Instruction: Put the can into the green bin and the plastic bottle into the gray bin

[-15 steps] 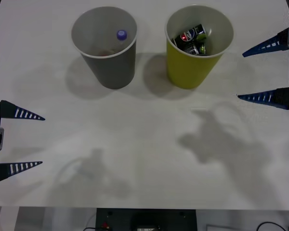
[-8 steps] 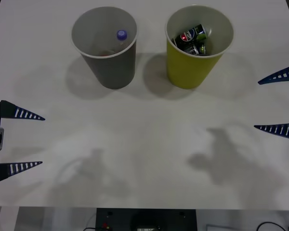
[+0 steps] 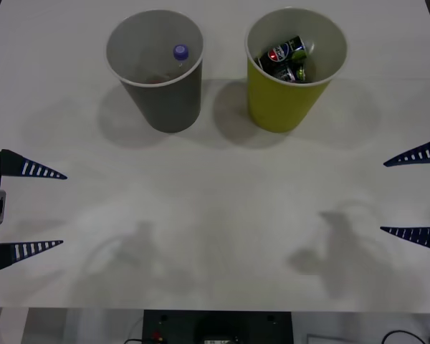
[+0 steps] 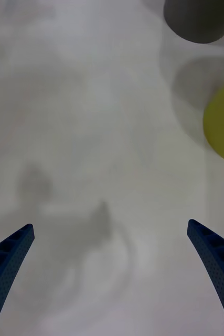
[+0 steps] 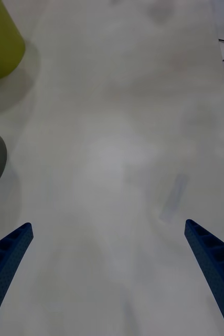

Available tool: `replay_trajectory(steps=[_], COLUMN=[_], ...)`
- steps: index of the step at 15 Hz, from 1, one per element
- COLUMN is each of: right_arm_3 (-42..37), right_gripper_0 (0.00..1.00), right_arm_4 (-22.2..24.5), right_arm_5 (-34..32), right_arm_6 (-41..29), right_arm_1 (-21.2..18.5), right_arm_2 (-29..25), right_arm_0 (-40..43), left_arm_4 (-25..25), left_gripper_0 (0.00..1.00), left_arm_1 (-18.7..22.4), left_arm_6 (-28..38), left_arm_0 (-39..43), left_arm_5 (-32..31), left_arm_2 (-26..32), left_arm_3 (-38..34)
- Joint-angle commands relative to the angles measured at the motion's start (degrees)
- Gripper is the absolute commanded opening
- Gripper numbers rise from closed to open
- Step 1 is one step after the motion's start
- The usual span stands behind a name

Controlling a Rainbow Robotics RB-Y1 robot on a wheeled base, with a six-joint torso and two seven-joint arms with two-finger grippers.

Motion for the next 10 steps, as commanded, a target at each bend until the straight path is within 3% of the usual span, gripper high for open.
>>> replay_trajectory(steps=[1,10], right_arm_3=[-0.2,-0.2], right_gripper_0=[1.00,1.00], right_arm_4=[1.4,4.2], right_arm_5=[1.9,2.4], right_arm_6=[1.3,3.0], right_arm_1=[0.4,2.7], right_arm_2=[2.0,2.0], right_arm_0=[1.4,1.5], left_arm_4=[0.0,0.0], left_gripper_0=[1.00,1.00], left_arm_1=[0.0,0.0], left_arm_6=[0.0,0.0], left_arm_0=[0.0,0.0], left_arm_5=[0.0,0.0], left_arm_2=[0.0,0.0], left_arm_3=[0.0,0.0])
